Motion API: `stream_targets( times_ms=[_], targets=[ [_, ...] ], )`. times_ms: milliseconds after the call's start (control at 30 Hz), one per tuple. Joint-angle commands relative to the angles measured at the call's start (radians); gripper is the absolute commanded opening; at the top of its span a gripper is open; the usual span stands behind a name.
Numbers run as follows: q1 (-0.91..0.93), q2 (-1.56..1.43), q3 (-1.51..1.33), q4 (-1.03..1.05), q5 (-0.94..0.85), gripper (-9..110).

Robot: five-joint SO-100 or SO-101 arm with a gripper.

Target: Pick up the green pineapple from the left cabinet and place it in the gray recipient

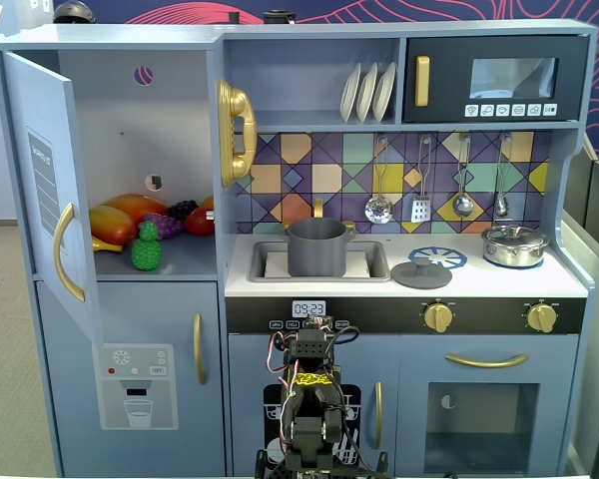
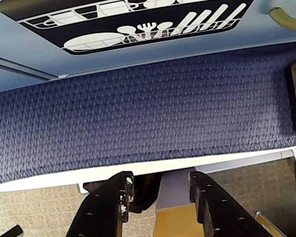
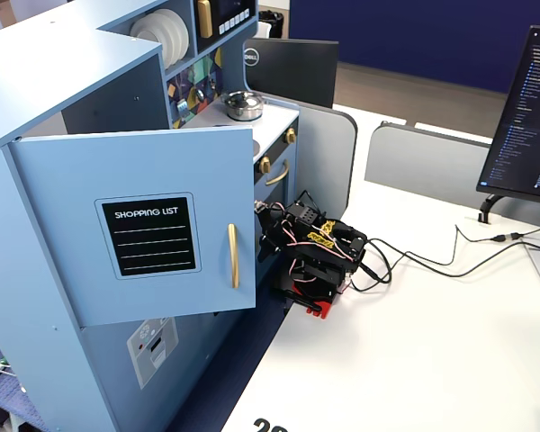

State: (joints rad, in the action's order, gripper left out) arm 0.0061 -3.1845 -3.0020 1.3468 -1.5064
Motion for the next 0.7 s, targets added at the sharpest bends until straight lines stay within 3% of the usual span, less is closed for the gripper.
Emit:
stream_targets(
  times_ms=[0,567,667],
  targets=[
    [0.017,0.006,0.000,0.183,-0.005,5],
    [0.018,0.006,0.000,0.183,-0.005,5],
    [0.017,0.006,0.000,0.184,-0.044,9]
  ],
)
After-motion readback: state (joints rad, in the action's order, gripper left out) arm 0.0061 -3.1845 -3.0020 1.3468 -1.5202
